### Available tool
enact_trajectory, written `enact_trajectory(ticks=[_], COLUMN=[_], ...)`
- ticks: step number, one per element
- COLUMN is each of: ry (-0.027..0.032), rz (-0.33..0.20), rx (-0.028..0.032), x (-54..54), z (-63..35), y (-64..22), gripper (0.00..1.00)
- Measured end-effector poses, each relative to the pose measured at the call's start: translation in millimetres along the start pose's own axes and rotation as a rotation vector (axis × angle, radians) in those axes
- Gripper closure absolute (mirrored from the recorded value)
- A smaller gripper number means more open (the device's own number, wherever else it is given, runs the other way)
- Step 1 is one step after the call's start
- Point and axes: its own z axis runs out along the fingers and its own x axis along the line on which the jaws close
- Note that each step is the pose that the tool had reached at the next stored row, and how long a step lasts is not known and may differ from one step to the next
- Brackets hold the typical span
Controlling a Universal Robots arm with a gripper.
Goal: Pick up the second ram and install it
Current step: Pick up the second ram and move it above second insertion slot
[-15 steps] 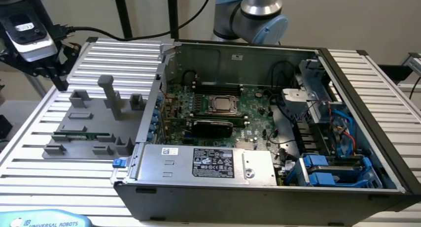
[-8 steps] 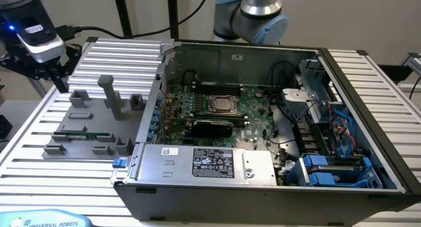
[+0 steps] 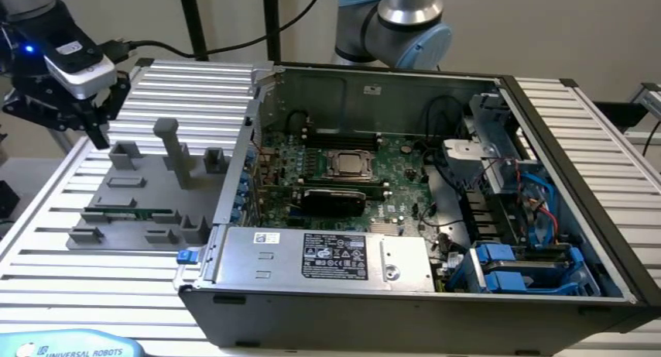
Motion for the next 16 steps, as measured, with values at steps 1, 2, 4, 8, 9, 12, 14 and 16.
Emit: enact_trajectory(ticks=[1, 2, 4, 8, 9, 12, 14, 16], ry=[0.0001, 0.0001, 0.0004, 0.0009, 0.0009, 0.0015, 0.0017, 0.0022], rz=[-0.017, -0.036, -0.073, -0.146, -0.163, -0.219, -0.255, -0.291], rx=[-0.0003, -0.0006, -0.0011, -0.0022, -0.0025, -0.0035, -0.0041, -0.0048], x=[0.0, 0.0, 0.0, 0.1, 0.1, 0.2, 0.2, 0.3], z=[0.7, 1.4, 2.8, 5.5, 6.3, 8.4, 9.9, 11.4], y=[0.0, 0.0, -0.1, -0.1, -0.1, -0.2, -0.2, -0.3], gripper=[0.89, 0.89, 0.89, 0.89, 0.89, 0.89, 0.89, 0.89])
